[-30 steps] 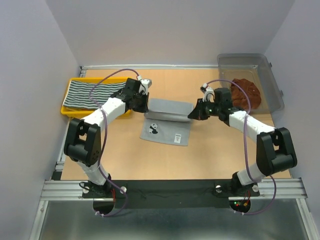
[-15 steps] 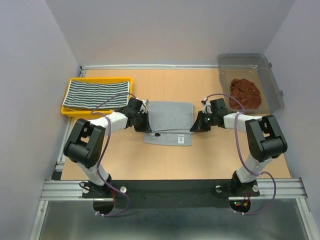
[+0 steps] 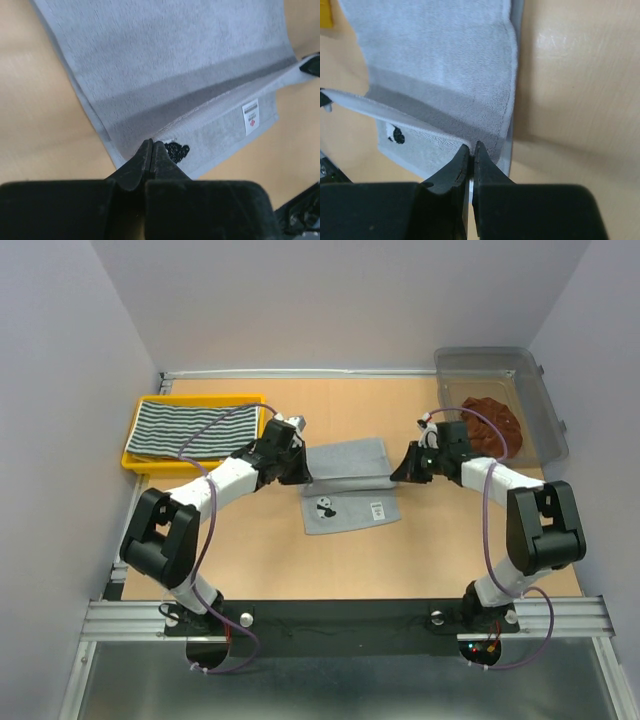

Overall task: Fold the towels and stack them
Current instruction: Fold the towel

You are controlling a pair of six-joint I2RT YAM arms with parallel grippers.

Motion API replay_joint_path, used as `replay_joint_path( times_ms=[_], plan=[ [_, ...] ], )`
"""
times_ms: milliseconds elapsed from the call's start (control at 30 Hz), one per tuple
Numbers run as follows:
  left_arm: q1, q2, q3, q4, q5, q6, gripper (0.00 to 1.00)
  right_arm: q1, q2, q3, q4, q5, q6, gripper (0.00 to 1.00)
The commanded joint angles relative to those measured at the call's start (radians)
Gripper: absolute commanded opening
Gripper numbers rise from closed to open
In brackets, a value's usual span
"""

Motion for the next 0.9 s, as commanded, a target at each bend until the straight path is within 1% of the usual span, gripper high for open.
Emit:
replay_joint_path(
  times_ms=[0,167,300,400,667,800,867],
  plan=[
    [0.023,-0.058,0.068,-0.167,-0.169,0.084,0.0,-0.031,-0.078,0.038,-0.037,0.038,-0.05,0.01],
    [0.023,-0.106,0.082,-0.23,-0.197,0.12,0.0,-0.031,-0.147,0.031,-0.072,0.016,-0.055,0.01],
    [0.023,-0.12,0.06,-0.239,-0.192,0.134,0.0,-0.031,-0.18,0.015,-0.089,-0.008,-0.053,0.0],
    [0.02,-0.126,0.025,-0.221,-0.163,0.127,0.0,-0.031,-0.188,0.002,-0.097,-0.021,-0.053,0.01],
    [0.005,-0.085,-0.116,-0.126,-0.102,0.089,0.0,-0.03,-0.12,-0.04,-0.098,-0.028,-0.046,0.0],
    [0.005,-0.065,-0.171,-0.084,-0.101,0.063,0.0,-0.03,-0.096,-0.061,-0.098,-0.027,-0.03,0.0],
    [0.005,-0.049,-0.187,-0.076,-0.124,0.057,0.0,-0.031,-0.077,-0.07,-0.098,-0.021,-0.024,0.0]
  ],
)
